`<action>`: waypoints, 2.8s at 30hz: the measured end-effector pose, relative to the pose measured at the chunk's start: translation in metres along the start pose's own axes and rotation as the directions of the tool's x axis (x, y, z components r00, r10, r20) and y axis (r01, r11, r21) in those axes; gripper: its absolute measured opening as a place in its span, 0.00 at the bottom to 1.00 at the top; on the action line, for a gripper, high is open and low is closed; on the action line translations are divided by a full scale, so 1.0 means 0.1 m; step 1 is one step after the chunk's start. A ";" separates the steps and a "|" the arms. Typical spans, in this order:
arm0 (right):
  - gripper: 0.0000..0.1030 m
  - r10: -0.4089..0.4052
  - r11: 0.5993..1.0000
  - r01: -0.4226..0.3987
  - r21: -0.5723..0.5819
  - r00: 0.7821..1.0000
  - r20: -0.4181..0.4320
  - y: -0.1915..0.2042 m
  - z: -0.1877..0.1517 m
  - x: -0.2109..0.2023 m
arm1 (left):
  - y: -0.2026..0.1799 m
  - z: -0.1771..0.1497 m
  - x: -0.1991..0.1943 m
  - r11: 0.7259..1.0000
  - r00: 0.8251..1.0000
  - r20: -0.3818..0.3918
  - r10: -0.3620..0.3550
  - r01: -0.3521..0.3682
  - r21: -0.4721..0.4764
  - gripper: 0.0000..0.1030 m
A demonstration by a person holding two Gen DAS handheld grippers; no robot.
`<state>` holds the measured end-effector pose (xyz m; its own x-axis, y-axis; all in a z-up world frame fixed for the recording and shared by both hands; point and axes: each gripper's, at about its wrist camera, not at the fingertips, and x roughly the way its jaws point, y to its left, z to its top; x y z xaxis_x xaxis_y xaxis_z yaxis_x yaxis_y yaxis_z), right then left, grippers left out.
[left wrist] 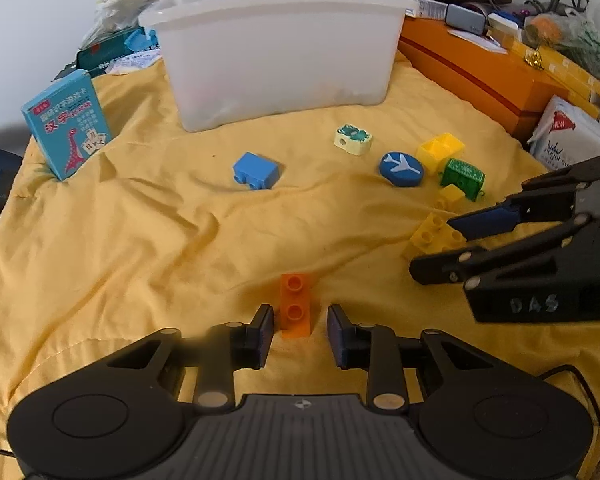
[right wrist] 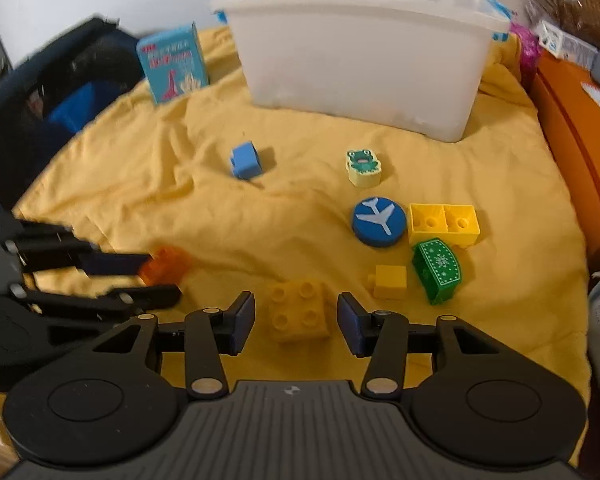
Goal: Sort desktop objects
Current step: 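Carry both bricks over the white bin and open both tools to drop them, then grasp the small blue brick with the left tool while the right tool reaches the small yellow brick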
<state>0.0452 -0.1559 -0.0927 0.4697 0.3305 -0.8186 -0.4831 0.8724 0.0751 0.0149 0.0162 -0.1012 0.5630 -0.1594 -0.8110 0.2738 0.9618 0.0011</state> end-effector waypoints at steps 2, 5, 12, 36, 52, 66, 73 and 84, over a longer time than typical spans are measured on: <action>0.38 -0.012 1.000 0.011 -0.029 1.000 -0.014 0.00 -0.05 0.04 | 0.00 0.02 0.02 1.000 1.000 -0.005 -0.021 0.021 -0.004 0.17; 0.34 -0.015 0.998 0.014 -0.054 1.000 -0.013 0.00 -0.09 0.05 | -0.01 0.05 -0.08 0.999 0.999 0.027 -0.038 0.038 -0.006 0.17; 0.34 0.015 1.000 -0.014 -0.006 0.998 0.057 -0.09 0.16 -0.32 | 0.04 0.57 -0.61 1.000 0.979 0.205 -0.011 0.007 0.023 0.17; 0.34 -0.170 0.985 0.152 0.086 0.942 0.289 -0.69 2.06 -0.39 | 0.58 2.40 0.10 0.990 0.956 0.260 0.137 -0.129 -0.049 0.17; 0.38 -0.143 0.990 0.135 0.046 0.941 0.308 -0.62 1.61 -0.52 | 0.48 1.64 -0.53 0.997 0.931 0.356 0.074 -0.058 -0.053 0.45; 0.39 -0.050 0.996 0.055 -0.075 0.996 0.067 -0.22 0.31 -0.18 | 0.12 0.65 0.06 0.995 0.989 0.126 0.081 -0.088 0.053 0.44; 0.38 -0.061 0.997 0.064 -0.049 0.997 0.048 -0.11 0.14 -0.17 | 0.30 0.89 0.38 0.978 0.995 0.042 0.091 -0.081 -0.191 0.38; 0.38 -0.097 0.990 0.088 0.112 0.992 0.077 -0.41 0.06 -0.24 | 0.52 0.92 0.67 0.941 0.999 0.017 -0.034 0.038 -0.336 0.27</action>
<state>0.0579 -0.1976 -0.0726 0.5698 0.2708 -0.7759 -0.3541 0.9329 0.0656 0.1384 0.0352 -0.1016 0.5669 -0.1957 -0.8002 0.0165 0.9739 -0.2264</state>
